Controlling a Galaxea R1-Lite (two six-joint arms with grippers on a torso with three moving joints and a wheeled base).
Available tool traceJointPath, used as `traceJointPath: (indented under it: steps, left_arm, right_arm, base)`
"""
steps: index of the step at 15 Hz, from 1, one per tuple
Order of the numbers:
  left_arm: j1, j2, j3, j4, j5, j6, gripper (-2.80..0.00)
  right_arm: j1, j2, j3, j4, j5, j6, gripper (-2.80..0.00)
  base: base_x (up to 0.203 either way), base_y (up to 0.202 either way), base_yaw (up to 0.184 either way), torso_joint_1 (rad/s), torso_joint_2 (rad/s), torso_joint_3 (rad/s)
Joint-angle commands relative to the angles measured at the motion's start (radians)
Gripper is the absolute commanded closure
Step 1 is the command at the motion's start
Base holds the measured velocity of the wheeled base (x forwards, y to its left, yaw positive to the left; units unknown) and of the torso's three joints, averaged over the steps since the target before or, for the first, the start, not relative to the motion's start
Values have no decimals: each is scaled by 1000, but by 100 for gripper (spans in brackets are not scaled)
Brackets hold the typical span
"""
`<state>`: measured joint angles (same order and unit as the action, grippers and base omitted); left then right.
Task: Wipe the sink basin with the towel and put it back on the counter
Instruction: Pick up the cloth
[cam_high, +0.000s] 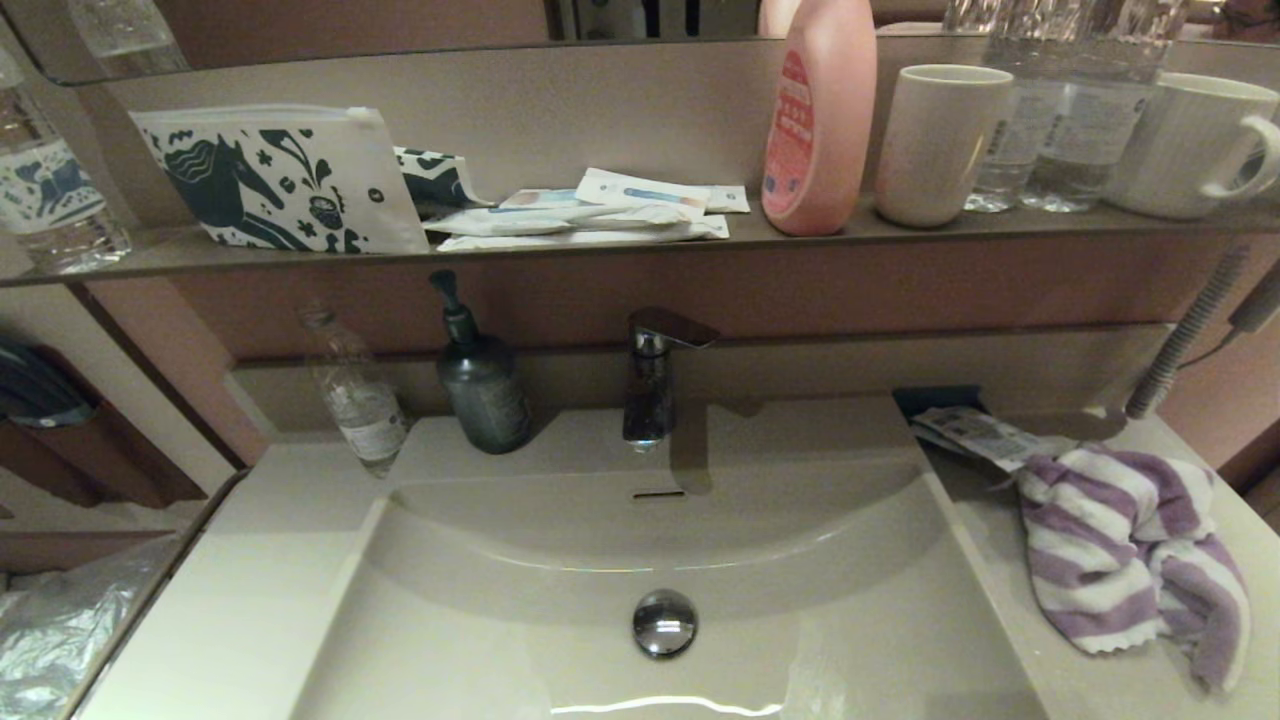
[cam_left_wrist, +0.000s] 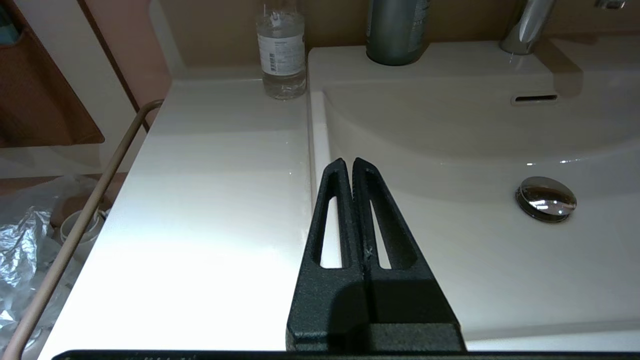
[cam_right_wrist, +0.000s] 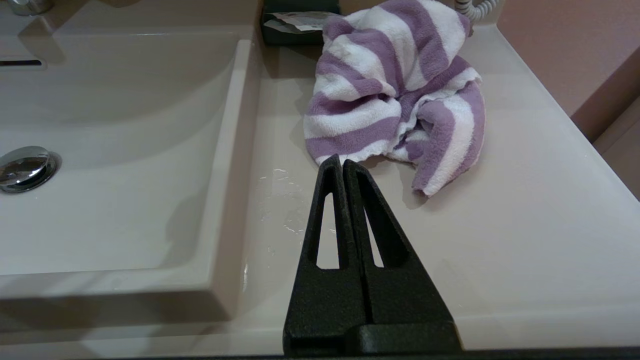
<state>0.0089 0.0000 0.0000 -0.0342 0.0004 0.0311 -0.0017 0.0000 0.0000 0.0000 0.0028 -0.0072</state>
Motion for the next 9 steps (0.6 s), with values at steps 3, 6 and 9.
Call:
traceJointPath:
  steps: [3, 6, 9]
  left_arm:
    - [0, 2, 0, 8, 0, 1, 0]
    - [0, 2, 0, 8, 1, 0, 0]
    - [-4, 2, 0, 5, -7, -8, 0]
  right_arm:
    - [0, 0, 0, 0, 0, 0, 0]
    - [0, 0, 0, 0, 0, 0, 0]
    - [0, 0, 0, 0, 0, 0, 0]
  base:
    - [0, 0, 0, 0, 0, 0]
    - [0, 0, 0, 0, 0, 0]
    - [0, 0, 0, 0, 0, 0]
